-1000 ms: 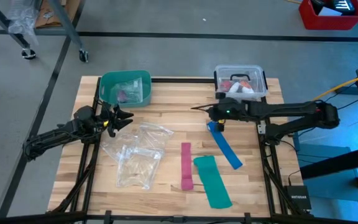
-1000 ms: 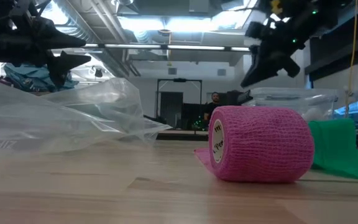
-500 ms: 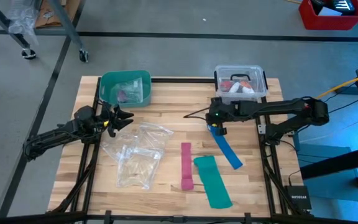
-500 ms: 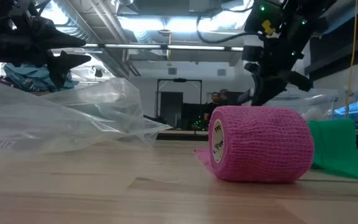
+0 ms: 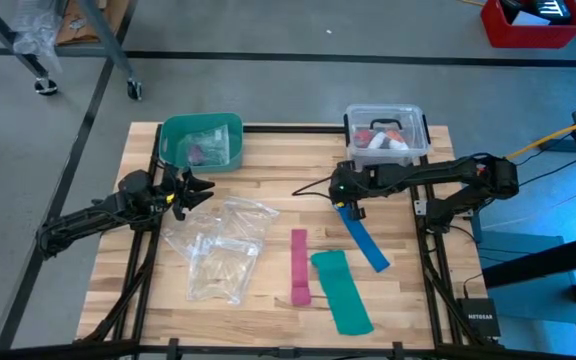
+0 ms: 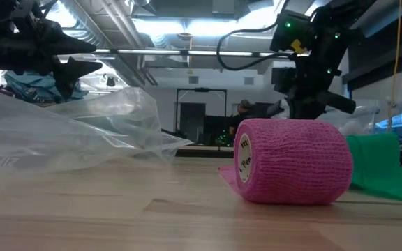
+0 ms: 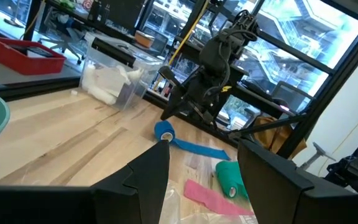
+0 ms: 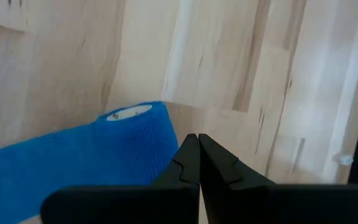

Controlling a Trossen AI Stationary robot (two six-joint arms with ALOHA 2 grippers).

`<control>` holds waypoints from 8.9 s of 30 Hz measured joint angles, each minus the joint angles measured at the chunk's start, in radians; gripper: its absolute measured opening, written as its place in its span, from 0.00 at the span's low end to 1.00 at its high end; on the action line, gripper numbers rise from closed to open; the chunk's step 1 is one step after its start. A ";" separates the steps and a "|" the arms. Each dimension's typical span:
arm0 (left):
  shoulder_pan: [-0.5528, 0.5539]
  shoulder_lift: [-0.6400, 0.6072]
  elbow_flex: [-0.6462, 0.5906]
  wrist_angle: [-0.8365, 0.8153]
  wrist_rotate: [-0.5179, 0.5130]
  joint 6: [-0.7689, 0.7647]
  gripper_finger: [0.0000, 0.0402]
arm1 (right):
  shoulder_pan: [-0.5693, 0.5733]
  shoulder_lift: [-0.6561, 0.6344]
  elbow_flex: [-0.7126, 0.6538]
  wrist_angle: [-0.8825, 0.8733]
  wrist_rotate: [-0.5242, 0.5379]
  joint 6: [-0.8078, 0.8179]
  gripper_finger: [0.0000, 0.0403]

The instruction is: Roll bandage

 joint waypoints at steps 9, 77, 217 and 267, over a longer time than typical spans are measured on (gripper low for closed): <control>0.000 -0.001 0.000 0.000 0.000 0.000 0.45 | 0.000 0.000 0.000 -0.003 -0.011 0.000 0.00; 0.000 0.000 0.000 -0.001 0.000 0.000 0.45 | 0.024 -0.002 0.076 -0.178 0.028 0.102 0.00; -0.043 0.038 0.000 0.027 -0.040 -0.144 0.37 | 0.590 0.018 -0.154 0.025 -0.042 0.980 0.00; -0.248 2.011 1.186 0.496 -0.077 0.192 0.00 | 0.800 0.006 -0.151 -0.072 0.166 1.315 0.00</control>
